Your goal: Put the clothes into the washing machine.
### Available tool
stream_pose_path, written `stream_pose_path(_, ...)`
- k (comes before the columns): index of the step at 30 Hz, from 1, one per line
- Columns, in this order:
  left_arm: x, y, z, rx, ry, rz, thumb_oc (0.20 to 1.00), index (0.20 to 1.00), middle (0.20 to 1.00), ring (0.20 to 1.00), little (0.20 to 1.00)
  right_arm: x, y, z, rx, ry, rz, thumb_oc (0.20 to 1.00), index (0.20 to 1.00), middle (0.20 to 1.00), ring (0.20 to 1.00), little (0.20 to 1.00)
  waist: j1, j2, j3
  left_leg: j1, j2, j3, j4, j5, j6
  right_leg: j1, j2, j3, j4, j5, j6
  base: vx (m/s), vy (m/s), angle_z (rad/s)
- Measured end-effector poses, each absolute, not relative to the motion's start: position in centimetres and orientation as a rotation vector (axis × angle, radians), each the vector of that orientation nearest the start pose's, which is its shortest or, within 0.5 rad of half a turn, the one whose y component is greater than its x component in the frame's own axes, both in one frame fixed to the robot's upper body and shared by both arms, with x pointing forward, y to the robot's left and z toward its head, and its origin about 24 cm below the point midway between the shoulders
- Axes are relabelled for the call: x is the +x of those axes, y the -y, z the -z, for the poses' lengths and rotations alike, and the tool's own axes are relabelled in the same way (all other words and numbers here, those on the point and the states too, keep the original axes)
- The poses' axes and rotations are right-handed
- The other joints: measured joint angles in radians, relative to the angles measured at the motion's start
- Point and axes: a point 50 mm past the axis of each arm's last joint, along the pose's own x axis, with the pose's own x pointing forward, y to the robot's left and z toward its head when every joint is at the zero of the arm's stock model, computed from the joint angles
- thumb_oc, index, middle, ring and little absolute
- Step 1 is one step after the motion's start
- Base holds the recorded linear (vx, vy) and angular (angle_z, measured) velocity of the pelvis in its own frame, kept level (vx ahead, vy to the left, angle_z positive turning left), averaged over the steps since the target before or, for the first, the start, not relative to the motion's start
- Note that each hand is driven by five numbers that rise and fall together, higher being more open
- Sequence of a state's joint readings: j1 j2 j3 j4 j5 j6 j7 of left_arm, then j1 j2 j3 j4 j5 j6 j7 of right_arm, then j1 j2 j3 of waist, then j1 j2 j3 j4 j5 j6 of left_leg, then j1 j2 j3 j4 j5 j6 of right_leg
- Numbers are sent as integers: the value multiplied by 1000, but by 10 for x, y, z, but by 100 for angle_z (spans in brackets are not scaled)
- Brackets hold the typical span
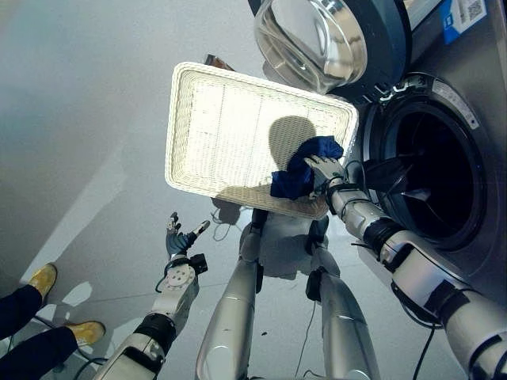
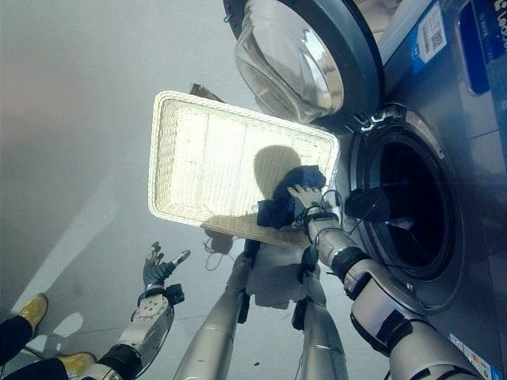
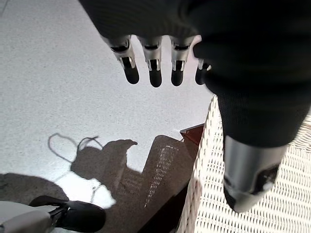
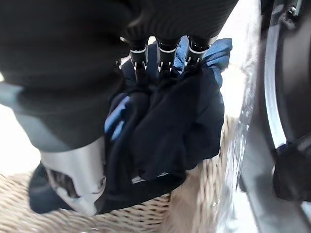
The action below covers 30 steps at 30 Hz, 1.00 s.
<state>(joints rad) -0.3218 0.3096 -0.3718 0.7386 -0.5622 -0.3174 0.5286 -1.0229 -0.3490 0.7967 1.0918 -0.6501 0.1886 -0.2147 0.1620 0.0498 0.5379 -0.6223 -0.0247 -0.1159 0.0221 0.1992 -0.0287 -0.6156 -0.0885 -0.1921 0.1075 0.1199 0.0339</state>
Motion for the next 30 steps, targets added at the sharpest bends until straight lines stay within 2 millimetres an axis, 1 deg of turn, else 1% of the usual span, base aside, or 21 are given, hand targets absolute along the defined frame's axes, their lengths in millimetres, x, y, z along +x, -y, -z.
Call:
stream_pose_path(3, 287, -198, 17, -25, -203, -426, 1000, 1000, 1000, 1000, 1000, 405, 149, -109, -1728, -10, -56, 1000, 1000, 1000, 1000, 1000, 5, 1, 0, -7, -2, -6, 0, 1, -1, -6, -2, -7, 3, -2, -3, 8, -11, 4)
stream_pose_path(6, 289, -195, 15, -23, -191, -409, 1000, 1000, 1000, 1000, 1000, 406, 150, -111, -1739, -6, -42, 1000, 1000, 1000, 1000, 1000, 20, 4, -2, -11, -3, -11, 1, 1, -2, -17, -4, -8, 20, -10, -4, 0, 0, 0)
stream_pose_path(14, 289, -190, 15, -31, -195, -401, 1000, 1000, 1000, 1000, 1000, 407, 147, -116, -1734, 27, -38, 1000, 1000, 1000, 1000, 1000, 18, 7, -4, -24, -1, -9, 2, 3, -5, -39, -5, -7, 39, -19, -7, 2, -1, 0)
stream_pose_path(15, 289, -189, 16, -36, -195, -399, 1000, 1000, 1000, 1000, 1000, 408, 145, -117, -1735, 23, -54, 445, 445, 445, 445, 445, 18, 9, -6, -33, -1, -8, 2, 4, -6, -52, -6, -7, 46, -20, -8, 0, 0, 0)
stream_pose_path(16, 289, -188, 16, -38, -195, -398, 1000, 1000, 1000, 1000, 1000, 408, 145, -118, -1736, 17, -58, 200, 200, 200, 200, 200, 18, 11, -7, -37, -1, -8, 2, 5, -7, -57, -6, -7, 48, -20, -8, 0, 0, 0)
stream_pose_path(20, 289, -187, 15, -39, -194, -396, 1000, 1000, 1000, 1000, 1000, 410, 143, -123, -1732, 2, -87, 200, 200, 200, 200, 200, 18, 12, -8, -45, 2, -9, 2, 7, -10, -67, -3, -6, 51, -21, -9, 0, 0, 0)
stream_pose_path(22, 290, -185, 13, -47, -184, -388, 1000, 1000, 1000, 1000, 1000, 414, 141, -136, -1686, 23, -79, 200, 200, 200, 200, 200, 20, 20, -13, -55, 4, -10, 1, 9, -13, -78, -1, -6, 53, -22, -11, 0, 0, 0)
stream_pose_path(24, 290, -184, 12, -50, -180, -385, 1000, 1000, 1000, 1000, 1000, 415, 141, -138, -1650, 27, -86, 200, 200, 200, 200, 200, 20, 25, -18, -64, 5, -11, 1, 10, -14, -86, -1, -5, 54, -22, -11, 5, 0, 2)
stream_pose_path(26, 291, -183, 10, -57, -171, -381, 1000, 1000, 1000, 1000, 1000, 414, 141, -133, -1500, 5, -102, 200, 200, 200, 200, 200, 20, 34, -25, -87, 3, -20, 0, 12, -15, -108, -1, -6, 54, -22, -12, 13, 13, 4)
stream_pose_path(27, 292, -182, 10, -58, -170, -381, 1000, 1000, 1000, 1000, 1000, 413, 141, -132, -1461, -2, -101, 200, 200, 200, 200, 200, 21, 34, -25, -90, 3, -20, -1, 12, -15, -112, -1, -6, 54, -21, -13, 0, 0, 0)
stream_pose_path(28, 292, -181, 10, -62, -170, -380, 1000, 1000, 1000, 1000, 1000, 412, 140, -128, -1319, -23, -102, 200, 200, 200, 200, 200, 20, 34, -25, -96, 3, -20, -4, 14, -13, -119, -1, -6, 54, -20, -16, 16, 23, 3)
stream_pose_path(29, 292, -180, 9, -65, -170, -378, 1000, 1000, 1000, 1000, 1000, 410, 144, -121, -1207, -54, -96, 200, 200, 200, 200, 200, 19, 34, -25, -99, 3, -20, -5, 20, -9, -122, -2, -6, 54, -21, -15, 6, 34, 3)
stream_pose_path(30, 293, -179, 9, -68, -168, -377, 1000, 1000, 1000, 1000, 1000, 409, 144, -117, -1133, -69, -96, 200, 200, 200, 200, 200, 19, 35, -25, -102, 2, -20, -5, 21, -8, -124, -2, -6, 53, -22, -15, 7, 35, 3)
